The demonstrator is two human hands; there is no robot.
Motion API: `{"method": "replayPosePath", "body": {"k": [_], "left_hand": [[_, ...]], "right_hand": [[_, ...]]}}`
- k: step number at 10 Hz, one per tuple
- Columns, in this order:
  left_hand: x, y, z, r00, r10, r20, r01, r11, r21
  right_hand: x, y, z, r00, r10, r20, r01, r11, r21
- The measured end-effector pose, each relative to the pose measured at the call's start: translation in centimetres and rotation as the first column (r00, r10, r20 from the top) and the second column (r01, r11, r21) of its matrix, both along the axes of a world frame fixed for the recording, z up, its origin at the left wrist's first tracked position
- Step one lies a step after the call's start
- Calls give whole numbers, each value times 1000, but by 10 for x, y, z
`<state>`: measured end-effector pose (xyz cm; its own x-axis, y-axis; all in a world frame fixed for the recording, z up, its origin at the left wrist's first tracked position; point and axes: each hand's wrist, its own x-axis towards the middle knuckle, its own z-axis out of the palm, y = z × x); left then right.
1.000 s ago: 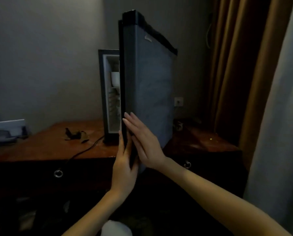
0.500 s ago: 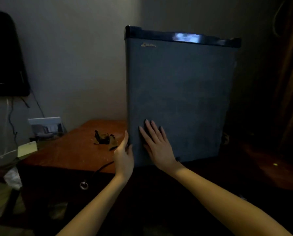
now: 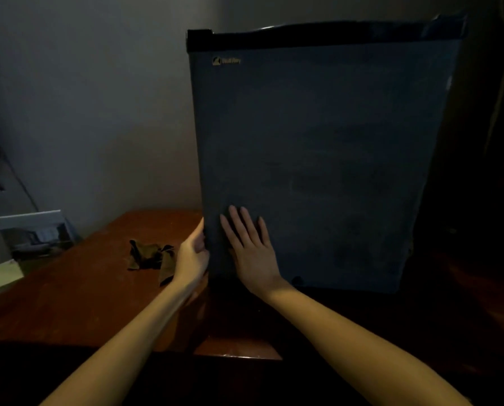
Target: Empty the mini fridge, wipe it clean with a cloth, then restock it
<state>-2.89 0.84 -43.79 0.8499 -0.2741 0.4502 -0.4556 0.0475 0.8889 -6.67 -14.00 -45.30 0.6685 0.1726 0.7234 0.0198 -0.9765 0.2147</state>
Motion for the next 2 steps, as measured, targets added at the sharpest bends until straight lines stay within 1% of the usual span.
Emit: {"method": "replayPosePath", "body": {"k": [1, 2], "left_hand": [[-16, 19, 4, 999, -53, -10, 54, 993, 107], [-23, 51, 3, 999, 3, -42, 9, 956, 294]], "right_hand": [[-3, 9, -3, 998, 56, 31, -58, 996, 63], [-12, 33, -2, 960, 275, -51, -266, 954, 139]]}}
